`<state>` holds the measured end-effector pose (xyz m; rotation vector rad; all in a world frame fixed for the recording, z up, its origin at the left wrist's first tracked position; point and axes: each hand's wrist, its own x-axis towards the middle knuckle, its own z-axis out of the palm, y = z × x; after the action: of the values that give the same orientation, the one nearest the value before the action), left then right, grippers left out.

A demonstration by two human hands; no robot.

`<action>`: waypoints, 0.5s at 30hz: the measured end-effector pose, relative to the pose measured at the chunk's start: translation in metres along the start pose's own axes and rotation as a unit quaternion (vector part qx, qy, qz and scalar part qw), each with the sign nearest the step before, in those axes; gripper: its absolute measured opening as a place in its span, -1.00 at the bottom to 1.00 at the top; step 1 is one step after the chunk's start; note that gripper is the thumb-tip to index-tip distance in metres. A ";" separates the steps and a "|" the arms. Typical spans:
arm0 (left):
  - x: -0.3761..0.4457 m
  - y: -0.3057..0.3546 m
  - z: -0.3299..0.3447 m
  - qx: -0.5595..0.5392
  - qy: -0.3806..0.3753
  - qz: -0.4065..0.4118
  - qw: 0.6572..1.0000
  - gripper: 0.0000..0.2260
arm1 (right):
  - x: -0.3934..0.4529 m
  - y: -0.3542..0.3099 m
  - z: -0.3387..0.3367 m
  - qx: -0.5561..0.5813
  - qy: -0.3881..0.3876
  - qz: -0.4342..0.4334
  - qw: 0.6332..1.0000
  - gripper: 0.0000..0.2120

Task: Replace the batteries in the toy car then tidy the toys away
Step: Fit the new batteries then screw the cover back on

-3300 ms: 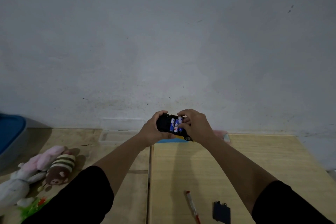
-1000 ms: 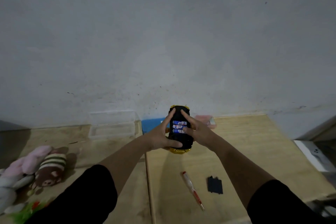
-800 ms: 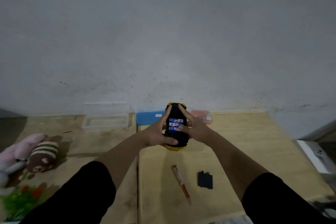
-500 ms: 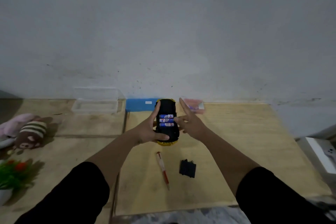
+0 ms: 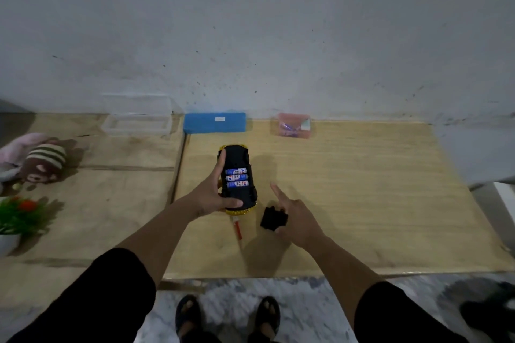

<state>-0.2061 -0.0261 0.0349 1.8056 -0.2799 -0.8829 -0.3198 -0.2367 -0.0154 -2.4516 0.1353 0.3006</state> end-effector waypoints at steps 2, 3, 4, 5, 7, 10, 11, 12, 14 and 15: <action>-0.002 -0.004 0.002 0.006 -0.007 -0.003 1.000 0.09 | -0.002 0.000 0.002 -0.006 0.009 -0.006 1.000 0.07; -0.003 -0.005 0.003 0.008 -0.009 -0.004 1.000 0.10 | -0.002 0.000 0.003 -0.006 0.012 -0.003 1.000 0.05; -0.004 -0.006 0.003 0.008 -0.010 -0.006 1.000 0.10 | -0.001 0.000 0.004 -0.004 0.017 -0.001 1.000 0.02; -0.004 -0.007 0.004 0.008 -0.011 -0.006 1.000 0.10 | 0.000 0.001 0.005 0.001 0.021 0.002 1.000 -0.01; -0.006 -0.010 0.006 0.010 -0.013 -0.007 1.000 0.10 | 0.003 0.001 0.003 0.038 0.036 0.006 0.999 -0.05; -0.010 -0.011 0.007 0.012 -0.020 -0.013 1.000 0.11 | 0.010 -0.003 -0.010 0.102 0.068 0.023 0.992 -0.08; -0.010 -0.010 0.007 0.011 -0.021 -0.016 1.000 0.11 | 0.013 -0.007 -0.018 0.113 0.079 0.029 0.990 -0.08; -0.011 -0.009 0.007 0.009 -0.021 -0.018 1.000 0.11 | 0.018 -0.012 -0.028 0.124 0.090 0.033 0.988 -0.09; -0.011 -0.005 0.006 -0.001 -0.021 -0.019 1.000 0.12 | 0.028 -0.024 -0.051 0.167 0.113 0.032 0.979 -0.10; -0.011 -0.002 0.005 -0.009 -0.022 -0.020 1.000 0.12 | 0.035 -0.030 -0.063 0.189 0.125 0.025 0.974 -0.10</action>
<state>-0.2176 -0.0229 0.0371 1.7832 -0.2636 -0.9520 -0.2698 -0.2534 0.0418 -2.0992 0.3322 -0.0167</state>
